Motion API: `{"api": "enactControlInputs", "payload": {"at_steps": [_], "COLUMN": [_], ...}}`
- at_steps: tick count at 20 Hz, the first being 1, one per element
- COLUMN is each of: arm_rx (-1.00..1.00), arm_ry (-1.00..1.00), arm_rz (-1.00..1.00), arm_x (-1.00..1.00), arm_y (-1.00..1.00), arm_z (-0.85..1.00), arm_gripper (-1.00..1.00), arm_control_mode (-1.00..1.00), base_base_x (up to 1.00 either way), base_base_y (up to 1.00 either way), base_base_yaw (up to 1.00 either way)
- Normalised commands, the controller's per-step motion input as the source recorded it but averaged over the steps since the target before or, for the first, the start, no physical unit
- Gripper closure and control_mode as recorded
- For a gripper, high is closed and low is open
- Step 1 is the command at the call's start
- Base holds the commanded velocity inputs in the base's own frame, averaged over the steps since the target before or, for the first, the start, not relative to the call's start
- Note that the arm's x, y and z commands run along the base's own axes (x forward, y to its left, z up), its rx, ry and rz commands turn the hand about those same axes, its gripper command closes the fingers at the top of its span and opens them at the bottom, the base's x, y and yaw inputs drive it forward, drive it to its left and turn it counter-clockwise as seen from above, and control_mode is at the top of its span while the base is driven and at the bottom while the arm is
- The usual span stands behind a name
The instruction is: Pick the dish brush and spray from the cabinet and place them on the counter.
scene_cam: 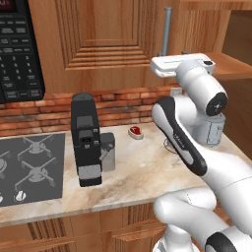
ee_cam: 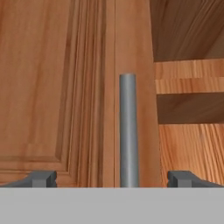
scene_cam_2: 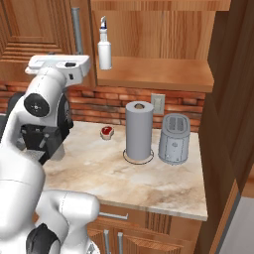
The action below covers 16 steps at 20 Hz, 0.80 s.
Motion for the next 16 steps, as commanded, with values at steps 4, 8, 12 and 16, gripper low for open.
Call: {"api": "enactControlInputs", "payload": {"at_steps": [4, 8, 12, 16], "arm_rx": [0.0, 0.0, 0.0, 0.0], "arm_ry": [0.0, 0.0, 0.0, 0.0], "arm_rz": [0.0, 0.0, 0.0, 0.0], "arm_x": [0.37, 0.34, 0.31, 0.32], "arm_y": [0.0, 0.0, 0.0, 0.0], "arm_z": [-0.01, -0.03, -0.06, -0.07], "arm_gripper": [-1.0, -1.0, -1.0, -1.0], "arm_control_mode": [-1.0, -1.0, -1.0, -1.0], "base_base_x": [0.0, 0.0, 0.0, 0.0], "base_base_y": [0.0, 0.0, 0.0, 0.0], "base_base_yaw": [0.0, 0.0, 0.0, 0.0]}}
